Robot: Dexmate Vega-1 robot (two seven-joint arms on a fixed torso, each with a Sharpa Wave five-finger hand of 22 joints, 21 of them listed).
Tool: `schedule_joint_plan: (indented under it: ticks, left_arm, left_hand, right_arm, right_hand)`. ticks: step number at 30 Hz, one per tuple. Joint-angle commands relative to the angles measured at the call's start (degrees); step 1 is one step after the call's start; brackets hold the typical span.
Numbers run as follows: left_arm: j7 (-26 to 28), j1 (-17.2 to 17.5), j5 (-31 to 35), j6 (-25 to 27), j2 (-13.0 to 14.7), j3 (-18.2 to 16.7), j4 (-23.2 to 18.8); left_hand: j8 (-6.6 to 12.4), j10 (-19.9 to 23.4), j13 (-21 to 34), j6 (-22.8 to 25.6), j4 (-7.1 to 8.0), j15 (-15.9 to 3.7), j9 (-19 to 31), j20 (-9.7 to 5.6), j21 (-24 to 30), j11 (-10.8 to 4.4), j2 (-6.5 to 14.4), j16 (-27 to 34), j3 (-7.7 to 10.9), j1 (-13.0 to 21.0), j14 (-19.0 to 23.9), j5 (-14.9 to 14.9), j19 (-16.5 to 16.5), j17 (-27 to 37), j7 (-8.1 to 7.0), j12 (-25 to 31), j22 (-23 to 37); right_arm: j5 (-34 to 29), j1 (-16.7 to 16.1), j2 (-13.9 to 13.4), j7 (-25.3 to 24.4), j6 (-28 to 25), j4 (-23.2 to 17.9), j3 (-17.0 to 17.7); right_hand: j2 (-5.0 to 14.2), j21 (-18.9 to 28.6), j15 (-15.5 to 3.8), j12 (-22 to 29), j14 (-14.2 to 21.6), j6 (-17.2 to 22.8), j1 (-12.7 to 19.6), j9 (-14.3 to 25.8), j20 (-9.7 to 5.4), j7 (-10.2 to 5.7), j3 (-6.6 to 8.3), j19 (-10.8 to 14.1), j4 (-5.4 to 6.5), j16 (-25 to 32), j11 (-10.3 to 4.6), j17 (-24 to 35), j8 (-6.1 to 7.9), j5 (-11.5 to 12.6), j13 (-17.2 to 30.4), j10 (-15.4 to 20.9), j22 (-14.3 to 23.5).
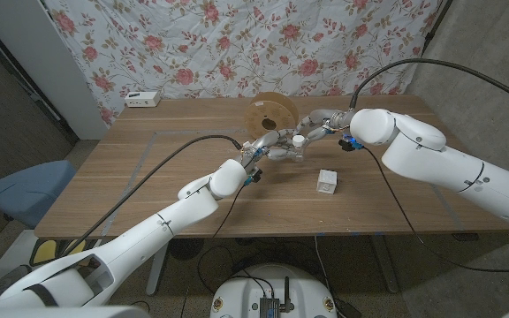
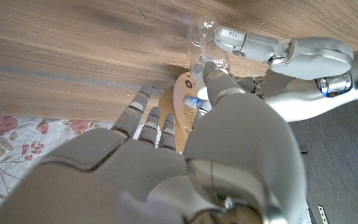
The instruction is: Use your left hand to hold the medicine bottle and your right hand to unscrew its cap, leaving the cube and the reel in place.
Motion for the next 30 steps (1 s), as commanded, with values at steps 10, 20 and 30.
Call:
schedule_joint_plan:
  ticks: [10, 20, 30]
  left_arm:
    - [-0.01, 0.11, 0.29, -0.63, 0.13, 0.04, -0.12]
    - [0.04, 0.24, 0.48, -0.24, 0.11, 0.02, -0.47]
    - [0.02, 0.44, 0.56, -0.23, 0.14, 0.10, -0.79]
  left_hand:
    - [-0.11, 0.53, 0.34, 0.16, -0.18, -6.01, 0.29, -4.59, 0.06, -0.29, -0.10, -0.16, 0.46, -0.25, 0.69, -0.26, -0.18, -0.01, -0.36, 0.53, 0.17]
    - [-0.10, 0.60, 0.32, 0.28, -0.28, -6.02, 0.28, -4.66, 0.05, -0.31, -0.23, -0.13, 0.56, -0.27, 0.80, -0.24, -0.18, 0.01, -0.49, 0.52, 0.16]
    - [-0.10, 0.66, 0.32, 0.34, -0.33, -6.05, 0.28, -4.71, 0.04, -0.28, -0.36, -0.16, 0.64, -0.33, 0.80, -0.25, -0.18, 0.00, -0.51, 0.53, 0.16]
  right_arm:
    - [3.49, 1.36, -2.22, -0.70, -1.86, -2.09, -0.62]
    - [1.26, 2.77, -1.95, -1.50, -4.58, -3.12, -3.25]
    - [-4.56, 5.80, -1.10, -1.00, -11.51, -5.30, -8.65]
  right_hand:
    - [-3.91, 0.02, 2.13, -0.15, -1.23, -2.56, -4.72, -0.92, 1.43, 3.62, -2.90, -0.89, 1.43, -0.31, 1.44, 0.19, -2.17, -0.95, 0.12, -1.93, 0.21]
    - [-5.88, 0.13, 2.83, 0.10, -1.60, -3.91, -10.17, -1.05, 1.77, 6.25, -5.38, -1.14, 3.25, -0.14, 2.17, 0.36, -3.11, -2.06, 0.16, -2.49, 0.25]
    - [-7.03, 0.37, 3.58, 0.77, -0.55, -0.86, -15.23, -0.52, 2.37, 8.87, -7.45, -0.75, 4.85, 0.42, 3.48, 0.49, -1.80, -2.16, 0.21, -1.09, 0.29]
